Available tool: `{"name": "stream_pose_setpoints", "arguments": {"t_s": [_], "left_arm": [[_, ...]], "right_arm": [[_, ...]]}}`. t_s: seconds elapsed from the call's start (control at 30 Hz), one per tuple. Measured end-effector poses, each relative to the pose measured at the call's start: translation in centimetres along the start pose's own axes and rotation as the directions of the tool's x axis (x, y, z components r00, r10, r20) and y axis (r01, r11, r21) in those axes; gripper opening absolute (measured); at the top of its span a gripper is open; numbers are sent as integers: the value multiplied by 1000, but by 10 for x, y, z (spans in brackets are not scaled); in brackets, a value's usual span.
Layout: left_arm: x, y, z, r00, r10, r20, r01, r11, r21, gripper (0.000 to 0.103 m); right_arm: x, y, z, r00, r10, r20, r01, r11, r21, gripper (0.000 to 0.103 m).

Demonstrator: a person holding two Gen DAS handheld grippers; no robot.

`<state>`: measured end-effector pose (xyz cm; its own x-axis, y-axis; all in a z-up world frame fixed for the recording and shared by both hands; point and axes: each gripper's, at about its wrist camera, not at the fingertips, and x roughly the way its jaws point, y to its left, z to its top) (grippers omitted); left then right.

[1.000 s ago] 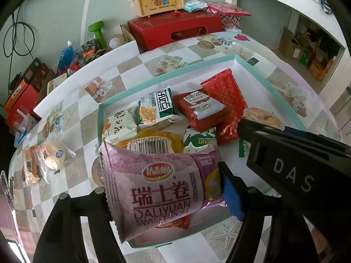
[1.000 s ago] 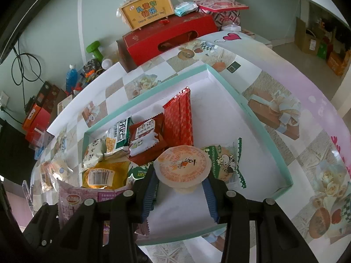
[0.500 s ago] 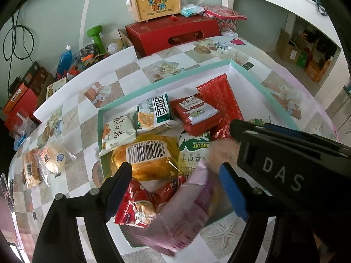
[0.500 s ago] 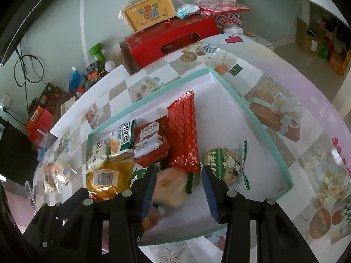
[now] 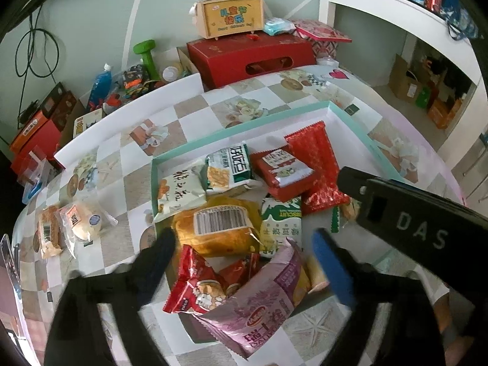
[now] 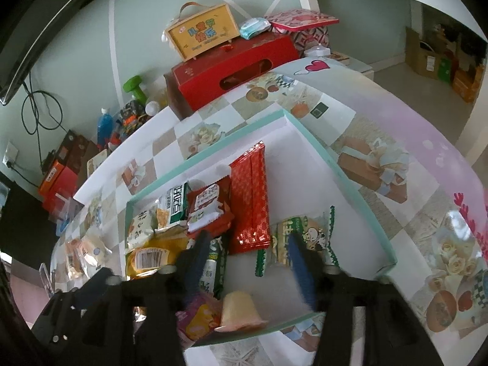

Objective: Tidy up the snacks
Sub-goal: 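Lower the swiss roll and jelly cup into the tray and open both tools, then move both tools back over the remaining wafer bar and round bun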

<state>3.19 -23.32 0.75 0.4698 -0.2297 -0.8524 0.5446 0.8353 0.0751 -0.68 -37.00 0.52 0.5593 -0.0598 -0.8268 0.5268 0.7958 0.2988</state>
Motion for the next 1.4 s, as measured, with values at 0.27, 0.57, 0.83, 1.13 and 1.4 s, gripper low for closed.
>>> {"name": "stream_pose_setpoints", "arguments": {"t_s": [0.27,0.57,0.83,1.13,1.4], "left_arm": [[-2,27,2,999,42,9,-41,995,-94,96],[-2,61,-1,994,105,17,-99,972,-211,96],[-6,87,-3,991,132,30,-118,950,-289,96],[-5,114,-7,990,143,3,-134,936,-326,96],[-11,148,-16,986,166,1,-152,906,-395,96]], "right_arm": [[-1,-4,3,1000,-4,19,4,1000,14,81],[-2,-4,4,998,-38,43,37,999,9,103],[1,-2,4,998,-42,41,42,999,1,103],[7,23,0,999,-32,35,34,997,-63,103],[6,60,-6,999,1,45,6,989,-149,103]]}}
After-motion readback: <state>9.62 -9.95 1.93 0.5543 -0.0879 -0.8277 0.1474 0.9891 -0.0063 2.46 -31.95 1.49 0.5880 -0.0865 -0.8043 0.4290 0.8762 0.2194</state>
